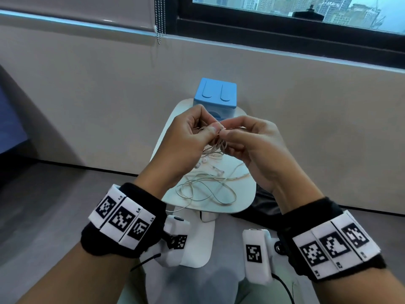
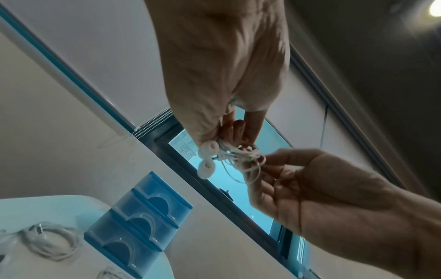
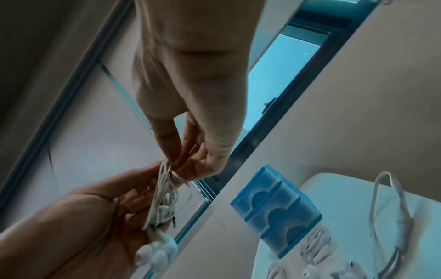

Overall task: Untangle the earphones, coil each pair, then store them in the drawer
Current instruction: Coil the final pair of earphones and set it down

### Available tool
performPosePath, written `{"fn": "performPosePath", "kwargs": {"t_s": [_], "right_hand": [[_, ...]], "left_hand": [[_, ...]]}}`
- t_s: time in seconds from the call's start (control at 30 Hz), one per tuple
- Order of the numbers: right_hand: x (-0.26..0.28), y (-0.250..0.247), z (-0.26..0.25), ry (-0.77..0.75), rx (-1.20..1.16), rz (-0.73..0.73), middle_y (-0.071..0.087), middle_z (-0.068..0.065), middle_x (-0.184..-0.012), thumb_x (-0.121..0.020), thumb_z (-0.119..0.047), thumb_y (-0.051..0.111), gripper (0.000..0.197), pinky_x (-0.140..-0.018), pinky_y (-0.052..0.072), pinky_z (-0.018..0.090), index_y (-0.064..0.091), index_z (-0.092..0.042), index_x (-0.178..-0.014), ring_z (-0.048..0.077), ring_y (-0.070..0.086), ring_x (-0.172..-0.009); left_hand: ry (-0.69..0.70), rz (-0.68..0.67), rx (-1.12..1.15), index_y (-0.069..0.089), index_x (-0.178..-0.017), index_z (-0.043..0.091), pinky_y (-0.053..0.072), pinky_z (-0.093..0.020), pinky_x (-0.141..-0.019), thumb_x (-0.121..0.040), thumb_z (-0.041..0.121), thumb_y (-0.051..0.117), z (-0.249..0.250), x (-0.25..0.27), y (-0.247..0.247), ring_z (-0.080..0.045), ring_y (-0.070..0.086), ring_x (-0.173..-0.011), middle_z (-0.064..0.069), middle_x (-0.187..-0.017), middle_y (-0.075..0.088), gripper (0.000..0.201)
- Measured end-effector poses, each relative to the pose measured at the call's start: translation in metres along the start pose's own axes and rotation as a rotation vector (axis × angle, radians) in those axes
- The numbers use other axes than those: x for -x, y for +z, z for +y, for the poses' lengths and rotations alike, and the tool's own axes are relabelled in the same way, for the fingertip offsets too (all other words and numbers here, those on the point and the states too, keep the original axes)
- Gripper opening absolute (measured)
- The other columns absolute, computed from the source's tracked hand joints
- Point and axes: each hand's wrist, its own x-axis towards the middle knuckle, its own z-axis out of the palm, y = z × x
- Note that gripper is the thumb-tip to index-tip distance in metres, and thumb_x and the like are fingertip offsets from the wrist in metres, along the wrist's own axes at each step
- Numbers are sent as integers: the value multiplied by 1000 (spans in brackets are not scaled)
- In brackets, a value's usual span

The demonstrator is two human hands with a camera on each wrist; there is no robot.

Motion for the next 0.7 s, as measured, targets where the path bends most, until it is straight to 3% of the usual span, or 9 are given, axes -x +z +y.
{"fn": "performPosePath", "kwargs": {"t_s": [0.1,0.17,0.23,0.3,0.37,0.43,0.53,0.6,0.7], "right_hand": [[-1,4,1,28,0,41,73,10,-76,-87,5,73,31,-62,47,27,56,-8,-109,17,67,-65],[-1,4,1,86,-59,7,73,9,-80,-89,5,69,35,-61,41,26,49,-14,-111,17,65,-66],[-2,1,1,161,-162,-44,71,10,-86,-91,5,65,38,-64,38,29,46,-16,-115,19,62,-70],[-2,-1,-1,216,-238,-102,70,7,-86,-88,4,63,40,-65,36,30,45,-18,-116,18,59,-72],[-1,-3,-3,229,-241,-172,68,4,-85,-82,0,64,43,-64,36,28,45,-18,-116,17,58,-74],[1,-4,-5,220,-209,-218,67,2,-85,-80,1,65,46,-65,37,28,46,-17,-117,17,58,-76],[2,-4,-5,176,-170,-242,65,3,-85,-77,5,67,51,-65,37,28,42,-18,-115,17,58,-76],[0,-3,-4,69,-25,-241,64,8,-90,-80,3,69,47,-68,42,30,41,-15,-113,20,57,-80],[-2,0,1,-205,510,-153,67,5,-85,-94,2,67,36,-73,53,39,46,-16,-118,20,63,-77]], "left_hand": [[-25,-28,29,64,-91,9,44,-26,-58,-99,14,64,-2,-1,-1,-14,57,-63,-22,-82,64,9],[-68,-91,114,67,-97,12,37,-30,-56,-98,14,63,-3,-1,-4,-21,50,-63,-16,-79,59,5],[-96,-166,211,70,-105,15,33,-32,-56,-95,14,61,-3,-2,-8,-27,43,-68,-10,-80,59,14],[-84,-229,233,71,-112,13,36,-23,-58,-97,9,60,-1,-2,-13,-17,47,-68,-3,-78,61,19],[-50,-281,199,73,-113,10,39,-20,-61,-98,9,61,2,-2,-14,-13,51,-71,-8,-82,62,19],[-31,-306,167,75,-110,11,39,-23,-62,-97,12,63,3,-3,-15,-19,50,-73,-17,-88,59,17],[-30,-286,127,77,-103,11,38,-21,-57,-99,12,65,4,-5,-16,-12,44,-63,-18,-87,59,13],[-40,-264,103,76,-100,12,38,-26,-55,-98,13,66,3,-6,-15,-13,42,-61,-16,-88,65,11],[-70,-214,53,71,-102,11,39,-39,-57,-100,15,64,-2,-9,-13,-14,43,-59,-4,-80,66,8]]}}
